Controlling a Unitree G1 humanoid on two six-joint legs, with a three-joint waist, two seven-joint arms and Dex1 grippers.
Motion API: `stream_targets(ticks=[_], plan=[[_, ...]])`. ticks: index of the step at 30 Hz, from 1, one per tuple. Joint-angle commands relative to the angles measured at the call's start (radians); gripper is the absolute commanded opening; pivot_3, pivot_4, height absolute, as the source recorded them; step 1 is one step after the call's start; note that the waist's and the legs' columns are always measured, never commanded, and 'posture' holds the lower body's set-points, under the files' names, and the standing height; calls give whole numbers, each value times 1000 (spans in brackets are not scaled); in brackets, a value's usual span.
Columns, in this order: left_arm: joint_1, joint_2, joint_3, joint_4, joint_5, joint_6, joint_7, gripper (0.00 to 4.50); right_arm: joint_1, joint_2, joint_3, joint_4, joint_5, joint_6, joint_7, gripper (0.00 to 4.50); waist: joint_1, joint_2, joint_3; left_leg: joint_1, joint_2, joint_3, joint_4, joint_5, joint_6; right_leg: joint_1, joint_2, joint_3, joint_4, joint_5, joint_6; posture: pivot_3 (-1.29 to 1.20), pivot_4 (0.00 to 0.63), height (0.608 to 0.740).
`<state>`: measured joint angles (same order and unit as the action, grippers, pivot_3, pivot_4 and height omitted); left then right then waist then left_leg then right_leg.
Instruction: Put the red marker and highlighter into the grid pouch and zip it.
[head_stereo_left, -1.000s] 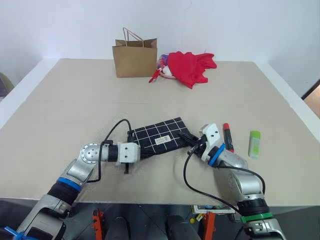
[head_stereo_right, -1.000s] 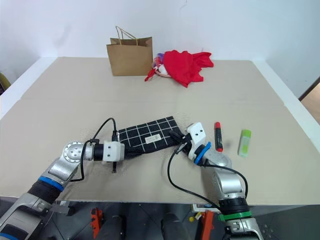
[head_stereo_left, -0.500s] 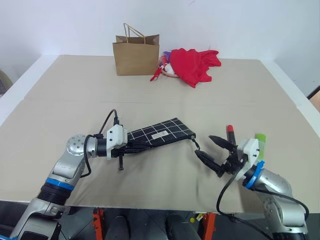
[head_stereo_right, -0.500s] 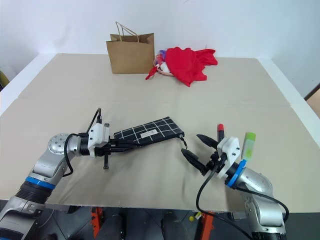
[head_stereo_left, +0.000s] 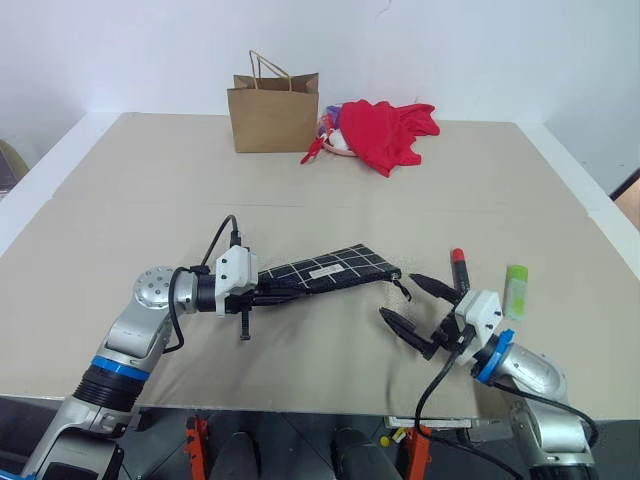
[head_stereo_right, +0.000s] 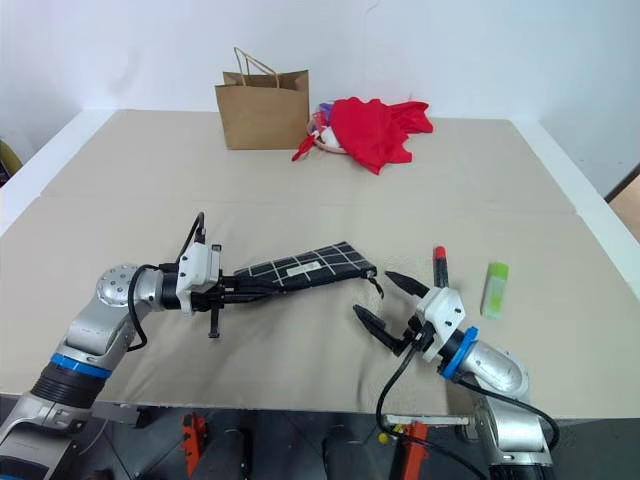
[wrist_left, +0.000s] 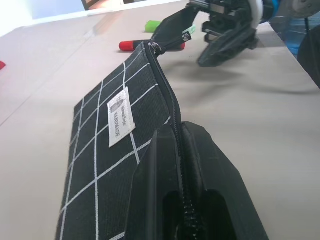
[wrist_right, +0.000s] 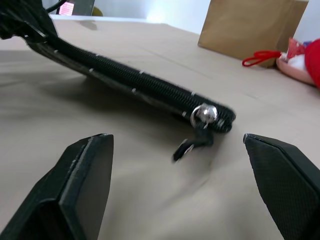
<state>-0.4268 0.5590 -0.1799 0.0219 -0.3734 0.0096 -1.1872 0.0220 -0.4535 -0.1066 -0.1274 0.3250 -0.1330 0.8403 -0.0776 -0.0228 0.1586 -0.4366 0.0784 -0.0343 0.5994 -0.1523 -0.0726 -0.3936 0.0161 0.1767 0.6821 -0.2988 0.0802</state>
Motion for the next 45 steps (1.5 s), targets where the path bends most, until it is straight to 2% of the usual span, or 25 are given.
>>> stream_targets(ticks=[1, 6, 15, 22, 30, 45], plan=[[2, 0, 28, -38, -13, 5, 1, 0, -17, 4, -5, 0, 14, -23, -6, 2689, 0, 0, 0, 0, 0, 0, 0, 0, 0, 0, 0, 0, 0, 0, 1, 0, 150, 740], [9, 0, 28, -43, -10, 8, 2, 0, -18, -3, -6, 4, 18, -26, 2, 39, 0, 0, 0, 0, 0, 0, -1, 0, 0, 0, 0, 0, 0, 0, 1, 0, 150, 740], [12, -10, 21, -44, -1, 8, 9, 0, -32, -19, 6, -41, 31, -16, 29, 39, 0, 0, 0, 0, 0, 0, 0, 0, 0, 0, 0, 0, 0, 0, 1, 0, 150, 740], [1, -39, 3, -34, 29, -19, 9, 0, -136, -72, 149, -185, 67, 184, 91, 39, 0, 0, 0, 0, 0, 0, 0, 0, 0, 1, 0, 0, 0, 0, 2, 0, 150, 740], [-19, -77, -4, -11, 61, -57, 16, 0, -228, -90, 243, -211, 69, 335, 113, 39, 2, 0, 0, 0, 0, 0, 0, 0, 0, 1, 0, 0, 0, 0, 2, 0, 150, 740], [-47, -153, -40, 58, 139, -171, 15, 0, -408, 65, 349, -184, 66, 472, 45, 39, 1, 0, 0, -1, 0, -1, 0, 0, 0, 0, 0, 0, 0, 1, 2, 0, 150, 740]])
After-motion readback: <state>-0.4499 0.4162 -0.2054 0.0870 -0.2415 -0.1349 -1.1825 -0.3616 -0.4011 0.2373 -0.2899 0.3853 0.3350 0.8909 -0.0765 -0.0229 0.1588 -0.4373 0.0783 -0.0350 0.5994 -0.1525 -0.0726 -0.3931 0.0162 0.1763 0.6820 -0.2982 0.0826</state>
